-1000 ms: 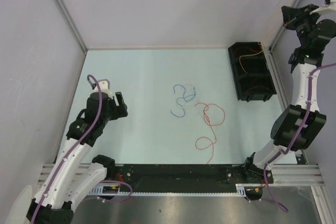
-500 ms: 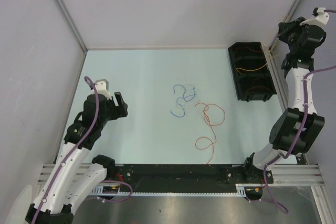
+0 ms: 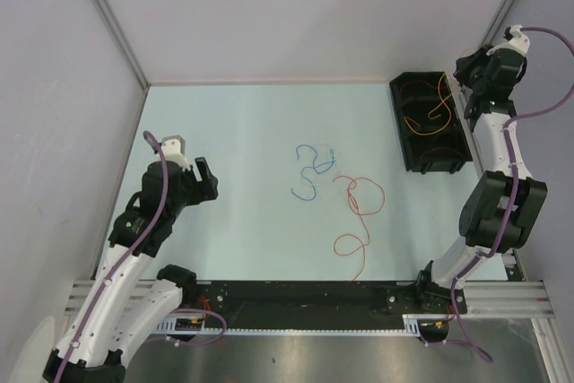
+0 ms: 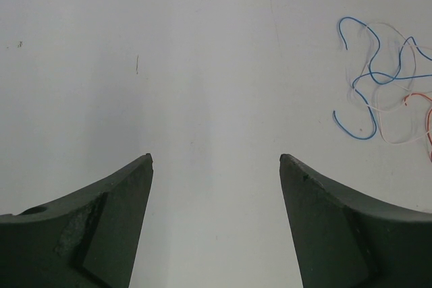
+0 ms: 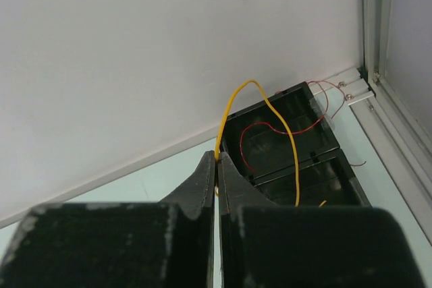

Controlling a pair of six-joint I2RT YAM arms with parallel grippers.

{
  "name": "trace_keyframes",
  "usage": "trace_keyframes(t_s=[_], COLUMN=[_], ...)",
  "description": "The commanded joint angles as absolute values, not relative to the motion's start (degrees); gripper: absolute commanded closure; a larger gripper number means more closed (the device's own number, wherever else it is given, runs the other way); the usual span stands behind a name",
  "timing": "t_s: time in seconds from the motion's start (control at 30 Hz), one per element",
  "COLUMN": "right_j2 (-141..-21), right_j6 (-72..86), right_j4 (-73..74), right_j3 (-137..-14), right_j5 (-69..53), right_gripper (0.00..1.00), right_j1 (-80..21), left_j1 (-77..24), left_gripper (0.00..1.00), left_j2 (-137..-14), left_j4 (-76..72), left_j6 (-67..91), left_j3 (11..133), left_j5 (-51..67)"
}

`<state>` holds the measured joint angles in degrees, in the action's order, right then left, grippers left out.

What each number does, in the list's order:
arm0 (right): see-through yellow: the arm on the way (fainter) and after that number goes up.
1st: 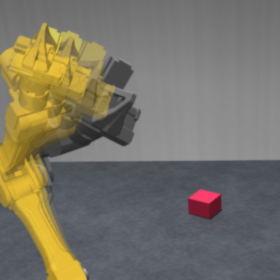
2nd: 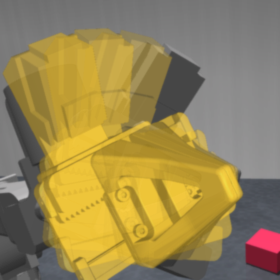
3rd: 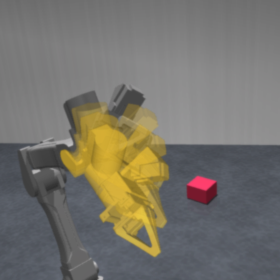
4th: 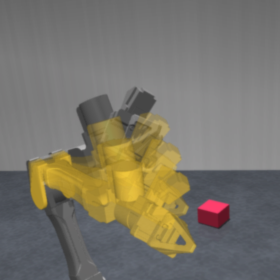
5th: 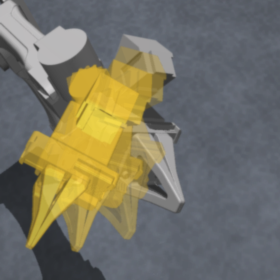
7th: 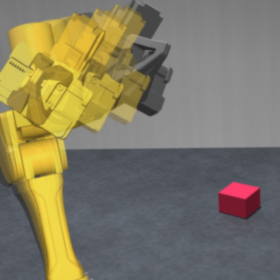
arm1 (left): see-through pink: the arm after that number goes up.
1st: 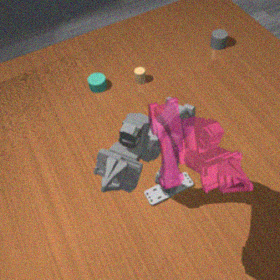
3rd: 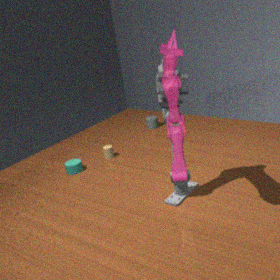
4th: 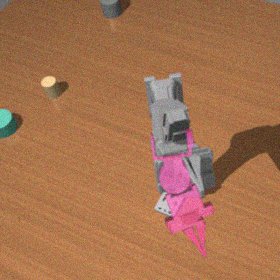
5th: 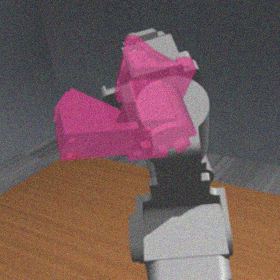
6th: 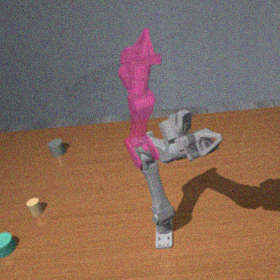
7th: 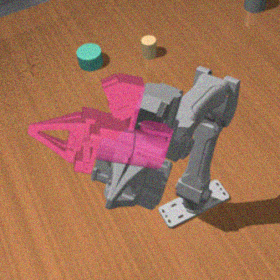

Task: Untangle the cables

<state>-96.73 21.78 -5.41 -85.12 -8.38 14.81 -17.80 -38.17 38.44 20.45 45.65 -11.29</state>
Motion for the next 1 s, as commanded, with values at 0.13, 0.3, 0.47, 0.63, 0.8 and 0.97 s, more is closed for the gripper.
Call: trace_keyframes(t_s=[0.13, 0.3, 0.47, 0.63, 0.8, 0.97], right_j2=[-100.7, -104.7, -110.6, -117.0, -115.4, -112.2], right_j6=[21.3, 21.6, 23.3, 23.0, 26.1, 29.0], right_j4=[-8.8, -2.6, -0.4, 5.2, -6.7, -16.9], right_j3=[-87.2, -97.9, -110.5, -120.1, -105.5, -92.5], right_j5=[-5.8, -6.4, -11.4, -14.3, -19.9, -22.7], right_gripper=[1.0, 1.0, 1.0, 1.0, 1.0, 1.0], right_j1=[11.3, 10.5, 11.6, 12.0, 14.2, 16.3], left_j1=[-17.3, -17.3, -17.3, -17.3, -17.4, -17.3], left_gripper=[0.19, 0.19, 0.19, 0.19, 0.19, 0.19], left_j2=[-37.2, -37.4, -37.4, -37.9, -37.9, -38.0], left_j4=[37.0, 37.0, 37.0, 36.9, 37.1, 37.0], left_j6=[19.4, 19.4, 19.4, 19.4, 19.4, 19.3], left_j3=[45.2, 45.2, 45.2, 45.3, 45.3, 45.3], left_j5=[-10.4, -10.3, -10.4, -10.3, -10.5, -10.2])
